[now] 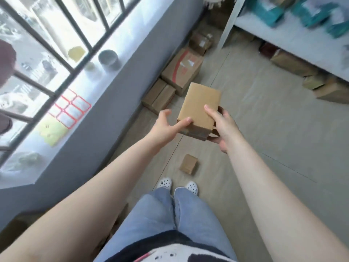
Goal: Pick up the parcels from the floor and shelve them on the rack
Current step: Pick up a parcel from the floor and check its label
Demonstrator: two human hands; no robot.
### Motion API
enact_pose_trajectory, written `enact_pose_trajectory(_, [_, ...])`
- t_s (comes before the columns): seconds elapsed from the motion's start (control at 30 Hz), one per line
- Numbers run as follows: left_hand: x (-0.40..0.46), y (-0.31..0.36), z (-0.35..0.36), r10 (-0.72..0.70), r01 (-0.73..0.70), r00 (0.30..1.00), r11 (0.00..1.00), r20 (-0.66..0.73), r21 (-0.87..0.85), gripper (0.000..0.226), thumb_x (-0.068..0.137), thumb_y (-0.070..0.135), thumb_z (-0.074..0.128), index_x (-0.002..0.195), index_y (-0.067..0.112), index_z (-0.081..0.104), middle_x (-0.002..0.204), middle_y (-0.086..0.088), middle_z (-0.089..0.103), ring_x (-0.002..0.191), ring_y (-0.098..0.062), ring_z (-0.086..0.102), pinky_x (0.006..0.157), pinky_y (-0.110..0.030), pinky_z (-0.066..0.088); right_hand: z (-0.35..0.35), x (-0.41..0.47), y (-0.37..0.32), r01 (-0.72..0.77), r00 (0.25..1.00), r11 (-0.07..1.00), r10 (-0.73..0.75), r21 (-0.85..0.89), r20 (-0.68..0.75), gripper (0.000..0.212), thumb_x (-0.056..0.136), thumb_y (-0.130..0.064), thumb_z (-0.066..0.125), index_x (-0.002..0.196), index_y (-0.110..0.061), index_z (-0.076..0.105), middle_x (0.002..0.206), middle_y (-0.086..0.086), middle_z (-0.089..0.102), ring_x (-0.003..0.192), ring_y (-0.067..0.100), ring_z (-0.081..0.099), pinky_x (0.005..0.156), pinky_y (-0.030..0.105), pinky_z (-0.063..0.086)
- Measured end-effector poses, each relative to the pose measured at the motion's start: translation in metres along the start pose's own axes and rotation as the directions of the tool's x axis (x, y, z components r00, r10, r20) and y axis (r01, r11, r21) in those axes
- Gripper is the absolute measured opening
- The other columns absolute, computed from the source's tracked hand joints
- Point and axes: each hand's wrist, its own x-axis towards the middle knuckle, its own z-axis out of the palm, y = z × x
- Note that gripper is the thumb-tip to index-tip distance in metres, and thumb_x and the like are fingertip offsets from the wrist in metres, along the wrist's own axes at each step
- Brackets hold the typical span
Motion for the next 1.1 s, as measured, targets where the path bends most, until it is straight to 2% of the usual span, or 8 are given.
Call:
enact_pose_trajectory(0.07, [-0.017,0.016,-0.012,0.245,-0.246,0.968,0.969,0.063,0.018,0.109,0.078,0.049,0.076,0.159,0.024,0.008,0.166,0.004,0.014,0.148,-0.001,0.017,0.120,-0.030,0.024,-0.008,-0.018,-0.014,-0.037,0.998,0.997,0.041,-0.064,0.056,0.059,0.079,-0.054,0.069,0.130,-0.031,0.053,0.117,0.002,0.069,0.100,0.024,0.068,0.076,0.039,0.057])
enact_pose_trajectory(0.17, [-0.035,0.038,-0.024,0.435,-0.440,0.867,0.897,0.241,-0.035,0.124,0.071,0.035,0.081,0.158,0.030,-0.008,0.157,0.027,0.008,0.129,0.030,0.018,0.107,-0.004,0.026,-0.017,-0.043,-0.031,-0.081,0.987,0.986,0.101,-0.149,0.128,0.056,0.078,-0.059,0.067,0.123,-0.026,0.060,0.112,0.006,0.071,0.096,0.025,0.069,0.076,0.038,0.058])
enact_pose_trajectory(0.27, [-0.047,0.056,-0.027,0.486,-0.495,0.806,0.867,0.338,-0.066,0.133,0.062,0.046,0.086,0.155,0.040,-0.008,0.159,0.016,0.009,0.142,0.006,0.030,0.116,-0.020,0.031,-0.021,-0.069,-0.046,-0.053,0.982,0.980,0.086,-0.194,0.169,0.054,0.079,-0.061,0.064,0.119,-0.024,0.064,0.111,0.008,0.073,0.095,0.026,0.071,0.074,0.037,0.058])
enact_pose_trajectory(0.4, [-0.052,0.073,-0.028,0.478,-0.463,0.835,0.878,0.272,-0.122,0.127,0.049,0.067,0.085,0.152,0.047,0.014,0.160,0.002,0.022,0.145,-0.016,0.033,0.119,-0.044,0.032,-0.024,-0.096,-0.062,0.027,0.980,0.979,0.014,-0.202,0.196,0.051,0.080,-0.067,0.058,0.112,-0.028,0.065,0.114,0.010,0.071,0.102,0.028,0.069,0.081,0.044,0.059])
enact_pose_trajectory(0.63, [-0.066,0.101,-0.026,0.338,-0.275,0.906,0.927,0.253,-0.253,0.107,0.055,0.060,0.071,0.151,0.029,0.034,0.139,0.006,0.055,0.125,-0.015,0.058,0.098,-0.038,0.049,-0.024,-0.119,-0.066,0.361,0.902,0.927,-0.322,-0.096,0.287,0.087,0.079,-0.038,0.072,0.151,-0.045,0.024,0.141,-0.010,0.054,0.121,0.010,0.060,0.100,0.035,0.051])
enact_pose_trajectory(0.8, [-0.070,0.108,-0.031,0.298,-0.200,0.873,0.941,0.387,-0.273,0.086,0.066,0.074,0.069,0.139,0.033,0.051,0.143,-0.001,0.058,0.131,-0.028,0.056,0.112,-0.058,0.035,-0.021,-0.125,-0.070,0.406,0.885,0.914,-0.399,0.019,0.240,0.058,0.086,-0.025,0.070,0.136,-0.041,0.047,0.125,-0.009,0.064,0.099,0.011,0.066,0.079,0.034,0.058])
enact_pose_trajectory(0.97, [-0.079,0.106,-0.031,0.400,-0.300,0.822,0.909,0.405,-0.290,0.084,0.073,0.050,0.072,0.147,0.034,0.036,0.144,0.004,0.057,0.125,-0.015,0.061,0.094,-0.035,0.053,-0.024,-0.131,-0.075,0.308,0.928,0.951,-0.303,0.009,0.218,0.032,0.083,-0.041,0.070,0.112,-0.039,0.058,0.111,-0.004,0.067,0.099,0.023,0.064,0.093,0.054,0.052])
enact_pose_trajectory(1.1, [-0.087,0.111,-0.029,0.342,-0.264,0.859,0.933,0.381,-0.243,0.078,0.067,0.057,0.067,0.139,0.040,0.046,0.130,0.006,0.067,0.113,-0.016,0.066,0.088,-0.038,0.052,-0.024,-0.138,-0.079,0.303,0.935,0.950,-0.282,-0.070,0.217,0.044,0.081,-0.052,0.066,0.121,-0.040,0.053,0.116,-0.007,0.066,0.113,0.025,0.062,0.098,0.059,0.049])
